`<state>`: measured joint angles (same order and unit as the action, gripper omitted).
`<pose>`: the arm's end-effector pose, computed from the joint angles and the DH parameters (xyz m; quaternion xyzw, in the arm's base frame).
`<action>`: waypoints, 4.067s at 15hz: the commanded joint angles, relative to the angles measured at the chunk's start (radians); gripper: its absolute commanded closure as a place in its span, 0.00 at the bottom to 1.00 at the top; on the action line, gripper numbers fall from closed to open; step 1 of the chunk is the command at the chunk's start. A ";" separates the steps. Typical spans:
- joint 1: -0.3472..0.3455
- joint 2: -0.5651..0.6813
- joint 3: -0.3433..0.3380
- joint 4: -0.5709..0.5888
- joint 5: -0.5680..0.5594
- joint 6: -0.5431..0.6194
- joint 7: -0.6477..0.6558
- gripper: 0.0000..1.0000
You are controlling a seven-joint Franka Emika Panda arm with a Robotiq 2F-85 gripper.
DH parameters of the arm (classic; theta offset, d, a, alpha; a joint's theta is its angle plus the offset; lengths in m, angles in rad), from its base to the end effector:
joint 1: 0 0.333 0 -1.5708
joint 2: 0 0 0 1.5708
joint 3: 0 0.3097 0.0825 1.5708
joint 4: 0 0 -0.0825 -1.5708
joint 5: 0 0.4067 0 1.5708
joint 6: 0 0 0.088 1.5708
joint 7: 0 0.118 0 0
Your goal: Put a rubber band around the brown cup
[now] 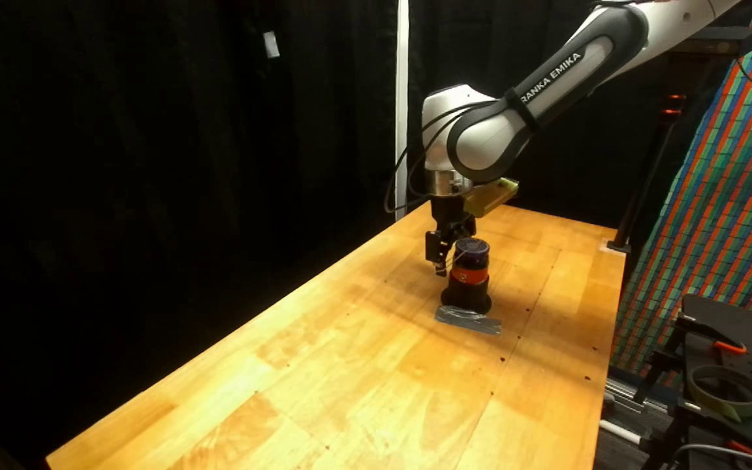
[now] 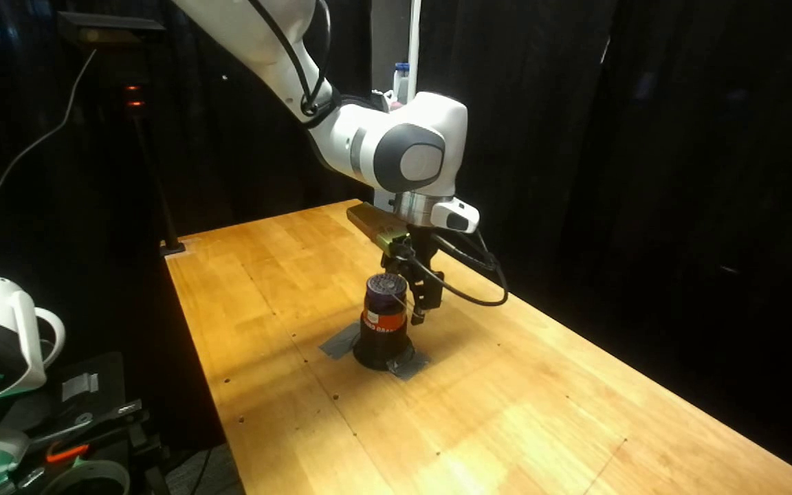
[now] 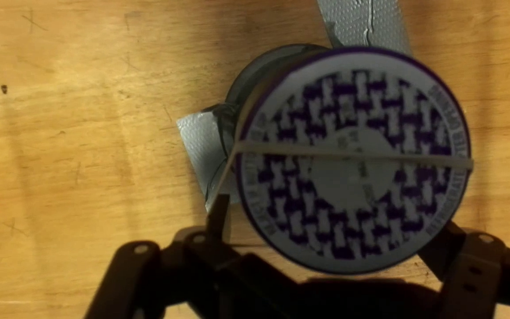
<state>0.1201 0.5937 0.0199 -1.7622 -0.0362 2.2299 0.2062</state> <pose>0.6540 0.0901 0.1864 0.9977 -0.0224 -0.0605 0.0186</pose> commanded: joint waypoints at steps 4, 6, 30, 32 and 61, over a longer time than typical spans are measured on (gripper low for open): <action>0.015 -0.050 -0.025 -0.053 -0.024 0.002 0.029 0.00; 0.011 -0.097 -0.026 -0.104 -0.023 0.020 0.028 0.00; -0.061 -0.528 0.078 -0.814 0.271 0.838 -0.092 0.00; -0.077 -0.525 0.149 -0.849 0.406 0.990 -0.135 0.00; -0.111 -0.609 0.164 -0.980 0.196 1.127 0.002 0.46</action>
<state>-0.0240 0.0871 0.2392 -2.7426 0.1944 3.4793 0.2323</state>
